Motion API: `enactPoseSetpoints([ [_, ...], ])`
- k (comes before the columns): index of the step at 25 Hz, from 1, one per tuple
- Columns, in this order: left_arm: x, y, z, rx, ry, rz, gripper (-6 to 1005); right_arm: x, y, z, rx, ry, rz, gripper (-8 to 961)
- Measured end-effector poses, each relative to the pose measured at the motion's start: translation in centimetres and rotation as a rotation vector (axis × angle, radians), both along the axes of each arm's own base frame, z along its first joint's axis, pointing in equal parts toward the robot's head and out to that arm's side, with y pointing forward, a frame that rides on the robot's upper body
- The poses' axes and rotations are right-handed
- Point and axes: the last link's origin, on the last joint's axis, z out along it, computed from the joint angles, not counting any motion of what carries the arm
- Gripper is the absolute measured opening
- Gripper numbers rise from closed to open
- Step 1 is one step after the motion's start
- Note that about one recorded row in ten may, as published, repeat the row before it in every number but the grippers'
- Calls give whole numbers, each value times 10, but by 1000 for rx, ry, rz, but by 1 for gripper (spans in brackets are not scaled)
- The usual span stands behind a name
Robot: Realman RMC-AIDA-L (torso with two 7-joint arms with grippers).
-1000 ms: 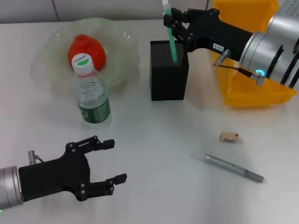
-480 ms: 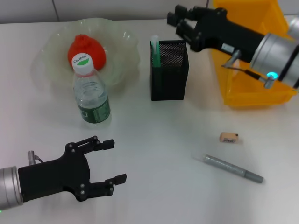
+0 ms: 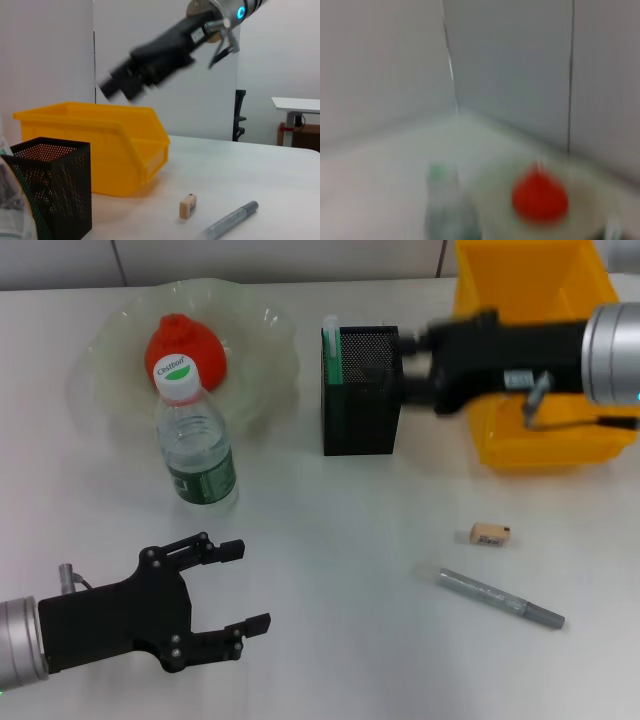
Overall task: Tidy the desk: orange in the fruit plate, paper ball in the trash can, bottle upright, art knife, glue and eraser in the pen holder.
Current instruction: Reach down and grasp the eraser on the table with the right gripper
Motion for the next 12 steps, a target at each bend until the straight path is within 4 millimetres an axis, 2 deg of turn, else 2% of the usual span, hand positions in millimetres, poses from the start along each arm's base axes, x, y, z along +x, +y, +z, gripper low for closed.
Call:
enactPoseSetpoints([
  [2, 0, 0, 0, -1, 0, -2, 812, -4, -4, 1, -59, -116, -62, 534],
  [6, 1, 1, 0, -1, -1, -4, 813, -3, -5, 4, -103, -284, -145, 567],
  [12, 1, 2, 0, -3, -1, -5, 813, 7, -8, -1, -175, -405, -173, 617],
])
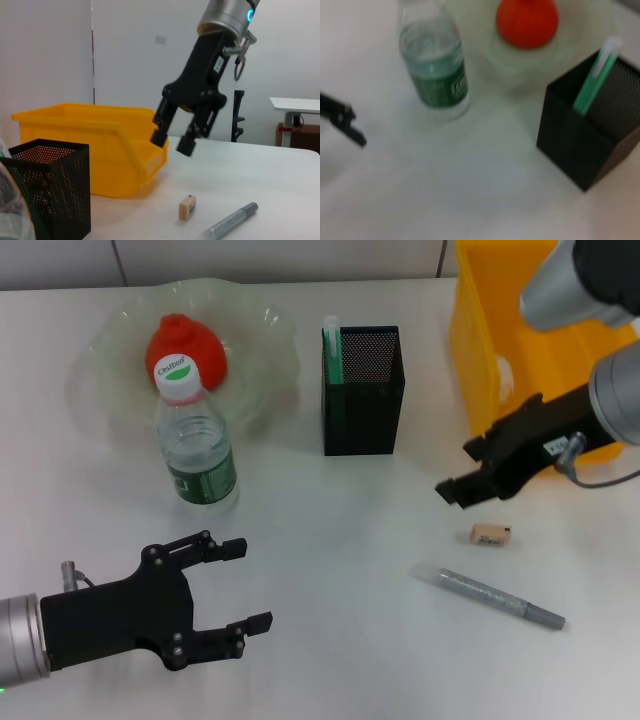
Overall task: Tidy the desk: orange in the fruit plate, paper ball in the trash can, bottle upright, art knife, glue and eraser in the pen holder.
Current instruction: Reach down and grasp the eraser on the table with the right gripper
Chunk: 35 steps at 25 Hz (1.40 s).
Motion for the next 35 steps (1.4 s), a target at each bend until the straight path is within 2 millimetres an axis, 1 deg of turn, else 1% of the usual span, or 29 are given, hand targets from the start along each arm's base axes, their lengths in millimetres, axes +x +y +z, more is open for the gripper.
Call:
enactPoseSetpoints([
  [3, 0, 0, 0, 0, 0, -1, 813, 12, 2, -5, -20, -87, -13, 621],
  [8, 0, 0, 0, 0, 0, -1, 813, 21, 2, -12, -48, -155, -24, 617],
  [12, 1, 1, 0, 0, 0, -2, 813, 31, 8, -18, -80, -218, -52, 616],
  [16, 1, 1, 0, -1, -1, -2, 812, 35, 12, -24, -104, -229, -61, 614],
  [17, 1, 1, 0, -1, -1, -3, 812, 37, 14, -29, -117, -234, -66, 614],
  [22, 1, 2, 0, 0, 2, -3, 812, 40, 20, -38, -134, -244, -74, 612],
  [30, 1, 2, 0, 1, 2, -2, 812, 43, 23, -46, -154, -257, -83, 610],
  [35, 1, 2, 0, 1, 3, -2, 813, 46, 24, -51, -166, -267, -82, 513],
])
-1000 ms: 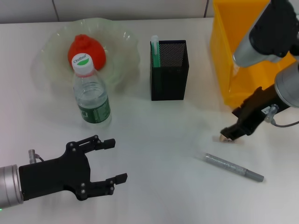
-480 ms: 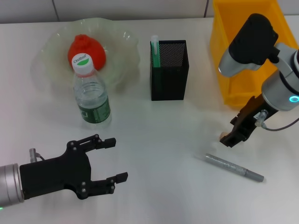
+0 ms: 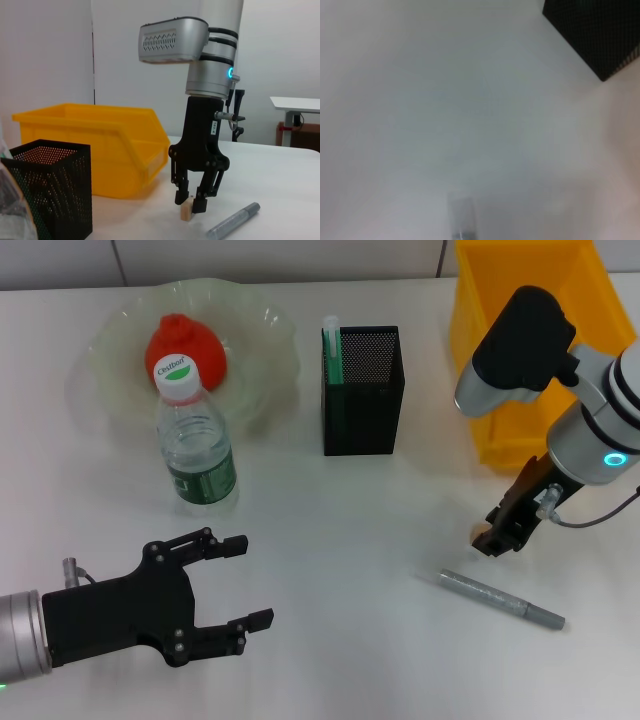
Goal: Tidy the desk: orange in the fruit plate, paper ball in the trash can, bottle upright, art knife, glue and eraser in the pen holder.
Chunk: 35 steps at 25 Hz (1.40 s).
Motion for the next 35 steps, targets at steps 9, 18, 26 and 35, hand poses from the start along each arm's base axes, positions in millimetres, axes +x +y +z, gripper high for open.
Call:
enactPoseSetpoints([
  [9, -1, 0, 0, 3, 1, 3, 812, 1, 1, -4, -12, -10, 3, 204],
  [18, -1, -2, 1, 3, -3, 6, 812, -38, 0, 24, 41, 77, 47, 139],
  [26, -1, -2, 1, 1, -5, 4, 812, -92, 13, 88, 283, 298, 177, 164],
  [35, -2, -4, 1, 2, -7, 8, 813, -92, 62, 59, 367, 369, 195, 191],
])
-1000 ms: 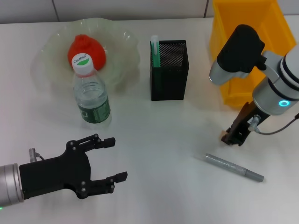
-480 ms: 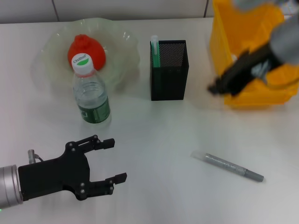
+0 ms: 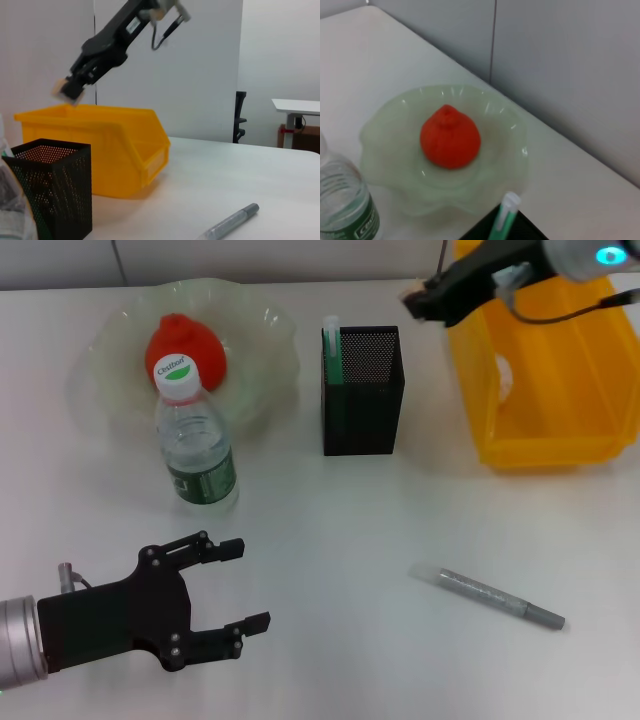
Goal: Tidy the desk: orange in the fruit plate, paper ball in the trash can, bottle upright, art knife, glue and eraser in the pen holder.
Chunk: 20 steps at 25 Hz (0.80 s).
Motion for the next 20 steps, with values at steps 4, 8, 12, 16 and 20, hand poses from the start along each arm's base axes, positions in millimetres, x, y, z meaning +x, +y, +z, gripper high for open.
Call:
enactPoseSetpoints([
  [4, 0, 0, 0, 0, 0, 1, 813, 0, 8, -14, -31, 0, -4, 203],
  [8, 0, 0, 0, -3, 1, -1, 813, 0, 12, -23, -55, -7, -12, 215],
  [12, 0, -1, 0, -3, 0, 0, 812, -1, 16, -26, -48, -10, -8, 228],
  [16, -1, -1, 0, -3, 1, 3, 813, 0, 16, -27, -47, -12, -3, 240],
  [20, -1, -1, 0, -3, 1, 4, 813, -3, 12, -25, -62, -12, -9, 252],
])
